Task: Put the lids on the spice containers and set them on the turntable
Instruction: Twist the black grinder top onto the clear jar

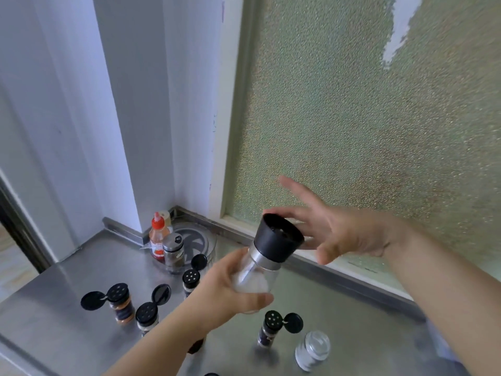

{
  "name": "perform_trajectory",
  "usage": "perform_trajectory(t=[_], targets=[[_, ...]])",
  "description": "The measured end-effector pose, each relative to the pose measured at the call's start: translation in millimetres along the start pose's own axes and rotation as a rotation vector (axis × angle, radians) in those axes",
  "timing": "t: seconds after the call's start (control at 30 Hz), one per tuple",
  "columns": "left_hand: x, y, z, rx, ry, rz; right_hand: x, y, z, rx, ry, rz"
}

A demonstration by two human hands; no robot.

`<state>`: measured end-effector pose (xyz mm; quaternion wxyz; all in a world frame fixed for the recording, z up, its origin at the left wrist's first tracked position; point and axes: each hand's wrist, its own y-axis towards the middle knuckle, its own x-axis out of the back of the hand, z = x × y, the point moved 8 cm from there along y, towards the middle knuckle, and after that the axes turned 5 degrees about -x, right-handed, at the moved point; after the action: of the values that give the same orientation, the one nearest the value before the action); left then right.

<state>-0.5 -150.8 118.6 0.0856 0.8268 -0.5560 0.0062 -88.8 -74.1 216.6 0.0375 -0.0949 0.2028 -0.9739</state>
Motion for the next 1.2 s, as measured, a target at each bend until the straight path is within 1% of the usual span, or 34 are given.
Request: perform_trajectory(t=[0.03,0.1,0.17,0.2,0.23,0.27,0.33,0.37,0.4,0.43,0.47,0.53,0.57,0.6,0.63,0.67,0.7,0.73,0.77,0.8,0.83,0.87,0.93,0.97,1.0,1.03,1.07,1.1,1.13,1.2], targets=[[-5.4,0.3,-3.1,0.009,-0.117,0.058,-1.4,1.9,-2.0,0.03,0.03,-0.031],[-16.2,1.9,-13.3,-0.001,-0.258,0.138,-8.1,9.6,-8.3,0.104,0.118,-0.131],[-21.4,5.8,-25.0,-0.029,-0.315,0.125,-15.5,16.4,-4.6,0.222,0.202,-0.228],[-20.4,8.8,-30.1,-0.05,-0.311,0.075,-15.7,18.1,-1.3,0.274,0.213,-0.322],[-16.9,11.6,-34.4,-0.077,-0.269,-0.006,-13.1,17.9,2.0,0.308,0.209,-0.461],[-12.3,13.0,-39.4,-0.11,-0.192,-0.101,-7.9,15.6,3.4,0.323,0.187,-0.632],[-6.1,13.0,-49.7,-0.178,-0.014,-0.259,2.2,5.5,2.3,0.314,0.056,-1.005],[-5.7,11.7,-54.0,-0.197,0.042,-0.299,3.2,0.6,3.8,0.308,-0.005,-1.128],[-5.2,11.2,-54.7,-0.198,0.058,-0.306,3.9,-0.9,4.8,0.322,-0.028,-1.16],[-5.5,12.1,-53.7,-0.187,0.026,-0.273,3.9,2.0,5.5,0.336,-0.008,-1.086],[-6.5,13.9,-50.6,-0.164,-0.049,-0.201,1.5,7.5,7.0,0.347,0.053,-0.92],[-12.9,12.2,-49.2,-0.113,-0.255,0.017,-10.1,13.9,9.5,0.335,0.211,-0.493],[-18.1,8.5,-52.6,-0.099,-0.332,0.131,-18.1,12.0,13.6,0.328,0.266,-0.321],[-23.4,5.0,-57.2,-0.1,-0.363,0.224,-24.0,9.1,19.1,0.346,0.297,-0.205],[-26.5,3.1,-60.4,-0.109,-0.365,0.264,-26.4,7.1,24.1,0.372,0.306,-0.169],[-27.0,3.6,-62.9,-0.12,-0.355,0.243,-25.1,7.1,26.3,0.391,0.302,-0.224],[-22.8,6.9,-62.9,-0.135,-0.313,0.153,-19.7,8.4,25.3,0.402,0.286,-0.359],[-14.7,10.7,-60.9,-0.159,-0.222,0.018,-11.4,10.0,20.7,0.398,0.259,-0.545],[-6.0,12.0,-61.2,-0.19,-0.072,-0.122,-5.0,9.3,15.7,0.388,0.21,-0.735],[0.3,10.7,-64.1,-0.223,0.064,-0.226,-1.7,8.5,10.9,0.368,0.167,-0.886],[3.5,9.3,-66.5,-0.249,0.119,-0.27,-0.2,9.3,6.9,0.363,0.159,-0.943],[2.6,9.2,-66.8,-0.255,0.094,-0.243,-0.4,12.1,6.2,0.387,0.192,-0.9],[-4.6,10.0,-62.8,-0.212,-0.08,-0.068,-9.9,18.7,10.5,0.414,0.3,-0.595],[-8.7,8.4,-62.6,-0.189,-0.157,0.02,-16.5,18.1,13.8,0.401,0.312,-0.459],[-11.4,6.6,-63.0,-0.174,-0.213,0.081,-21.0,16.8,16.3,0.397,0.311,-0.375],[-13.3,5.5,-63.1,-0.159,-0.262,0.116,-21.9,16.2,17.2,0.394,0.312,-0.36],[-14.6,5.7,-63.1,-0.155,-0.291,0.118,-20.0,16.7,16.6,0.389,0.328,-0.404],[-15.1,6.8,-63.7,-0.152,-0.302,0.087,-17.1,16.1,17.3,0.383,0.33,-0.506],[-13.0,8.5,-65.2,-0.169,-0.256,0.016,-11.7,14.9,15.7,0.367,0.287,-0.664],[-4.8,9.4,-70.9,-0.23,-0.038,-0.175,-3.6,9.3,10.4,0.328,0.164,-0.982]])
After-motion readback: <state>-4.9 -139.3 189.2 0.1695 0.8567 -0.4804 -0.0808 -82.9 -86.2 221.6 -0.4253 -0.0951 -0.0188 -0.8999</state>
